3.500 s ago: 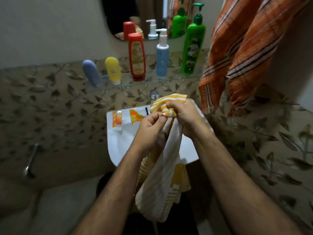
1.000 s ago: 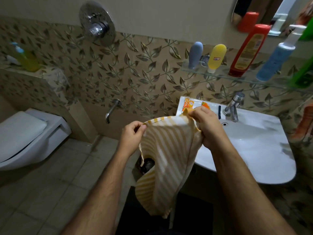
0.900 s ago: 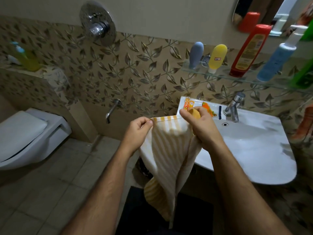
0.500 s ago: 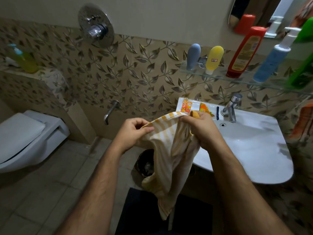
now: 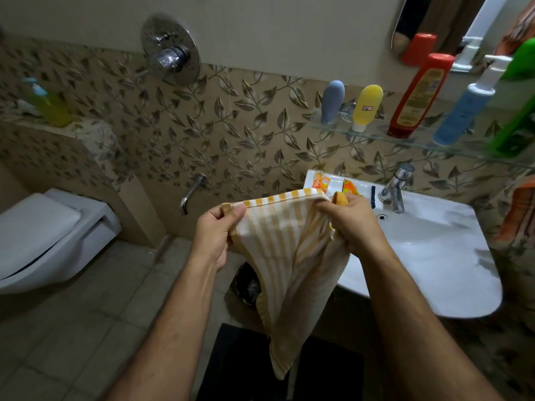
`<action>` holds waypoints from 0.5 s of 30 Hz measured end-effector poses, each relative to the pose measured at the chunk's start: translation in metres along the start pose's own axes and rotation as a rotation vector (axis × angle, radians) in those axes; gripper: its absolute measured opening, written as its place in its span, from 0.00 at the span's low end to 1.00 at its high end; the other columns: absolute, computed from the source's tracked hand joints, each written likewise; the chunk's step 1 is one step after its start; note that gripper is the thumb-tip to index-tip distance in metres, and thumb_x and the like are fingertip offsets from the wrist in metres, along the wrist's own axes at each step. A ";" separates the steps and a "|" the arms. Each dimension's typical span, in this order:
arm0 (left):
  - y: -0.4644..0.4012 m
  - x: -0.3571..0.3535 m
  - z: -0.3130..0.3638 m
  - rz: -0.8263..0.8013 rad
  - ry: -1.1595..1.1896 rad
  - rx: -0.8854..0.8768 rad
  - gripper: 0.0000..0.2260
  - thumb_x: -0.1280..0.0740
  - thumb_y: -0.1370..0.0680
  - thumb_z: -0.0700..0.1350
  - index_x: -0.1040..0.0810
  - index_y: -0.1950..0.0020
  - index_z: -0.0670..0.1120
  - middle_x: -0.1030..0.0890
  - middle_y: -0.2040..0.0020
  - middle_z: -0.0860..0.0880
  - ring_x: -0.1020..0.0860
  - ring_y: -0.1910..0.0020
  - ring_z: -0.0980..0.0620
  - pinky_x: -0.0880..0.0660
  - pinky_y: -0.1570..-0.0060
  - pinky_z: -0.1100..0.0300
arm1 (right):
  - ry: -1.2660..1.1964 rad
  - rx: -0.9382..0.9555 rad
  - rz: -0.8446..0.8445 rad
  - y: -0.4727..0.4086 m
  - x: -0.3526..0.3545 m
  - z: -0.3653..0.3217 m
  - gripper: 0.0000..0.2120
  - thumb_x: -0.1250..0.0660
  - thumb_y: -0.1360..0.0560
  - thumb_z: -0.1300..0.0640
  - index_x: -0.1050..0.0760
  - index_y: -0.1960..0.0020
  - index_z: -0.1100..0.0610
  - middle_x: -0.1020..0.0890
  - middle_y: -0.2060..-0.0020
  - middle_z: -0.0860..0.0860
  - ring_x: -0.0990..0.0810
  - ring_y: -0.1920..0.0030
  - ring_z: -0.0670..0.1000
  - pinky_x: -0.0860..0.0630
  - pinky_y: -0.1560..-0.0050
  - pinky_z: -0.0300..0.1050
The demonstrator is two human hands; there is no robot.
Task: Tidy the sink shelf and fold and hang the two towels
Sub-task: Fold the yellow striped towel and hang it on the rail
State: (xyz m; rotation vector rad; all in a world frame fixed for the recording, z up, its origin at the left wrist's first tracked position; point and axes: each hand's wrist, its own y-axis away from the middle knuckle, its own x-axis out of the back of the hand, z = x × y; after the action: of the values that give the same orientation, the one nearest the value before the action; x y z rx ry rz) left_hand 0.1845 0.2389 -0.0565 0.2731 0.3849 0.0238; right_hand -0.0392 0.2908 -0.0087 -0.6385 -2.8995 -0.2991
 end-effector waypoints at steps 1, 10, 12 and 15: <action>0.001 -0.002 0.001 0.115 -0.103 -0.117 0.03 0.26 0.28 0.40 0.18 0.57 0.45 0.16 0.64 0.50 0.19 0.64 0.55 0.21 0.63 0.60 | 0.039 0.024 -0.012 0.000 -0.002 0.001 0.13 0.27 0.28 0.61 0.22 0.45 0.61 0.18 0.56 0.60 0.22 0.62 0.53 0.22 0.62 0.49; 0.001 -0.005 0.003 0.465 -0.521 -0.429 0.10 0.27 0.28 0.47 0.22 0.65 0.43 0.27 0.73 0.54 0.32 0.72 0.56 0.33 0.68 0.58 | 0.063 0.182 0.095 0.003 -0.015 0.006 0.03 0.28 0.26 0.58 0.18 0.55 0.58 0.16 0.60 0.56 0.19 0.62 0.52 0.23 0.68 0.39; 0.002 -0.007 0.001 0.448 -0.542 -0.393 0.10 0.27 0.29 0.47 0.22 0.65 0.43 0.27 0.74 0.54 0.33 0.73 0.56 0.33 0.68 0.58 | 0.026 0.239 0.105 0.005 -0.017 0.006 0.03 0.29 0.25 0.58 0.17 0.57 0.56 0.17 0.65 0.52 0.22 0.66 0.46 0.25 0.69 0.37; -0.003 0.002 -0.001 0.454 -0.556 -0.361 0.08 0.28 0.30 0.48 0.19 0.62 0.43 0.24 0.72 0.53 0.30 0.71 0.53 0.29 0.66 0.56 | -0.081 0.365 0.185 0.008 -0.017 0.007 0.03 0.30 0.24 0.61 0.16 0.54 0.56 0.18 0.65 0.45 0.22 0.68 0.41 0.25 0.66 0.36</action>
State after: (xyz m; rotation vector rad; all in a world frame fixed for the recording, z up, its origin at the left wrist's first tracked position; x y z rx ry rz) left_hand 0.1859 0.2364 -0.0592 -0.0018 -0.2418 0.4495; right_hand -0.0216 0.2930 -0.0171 -0.8561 -2.8302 0.2787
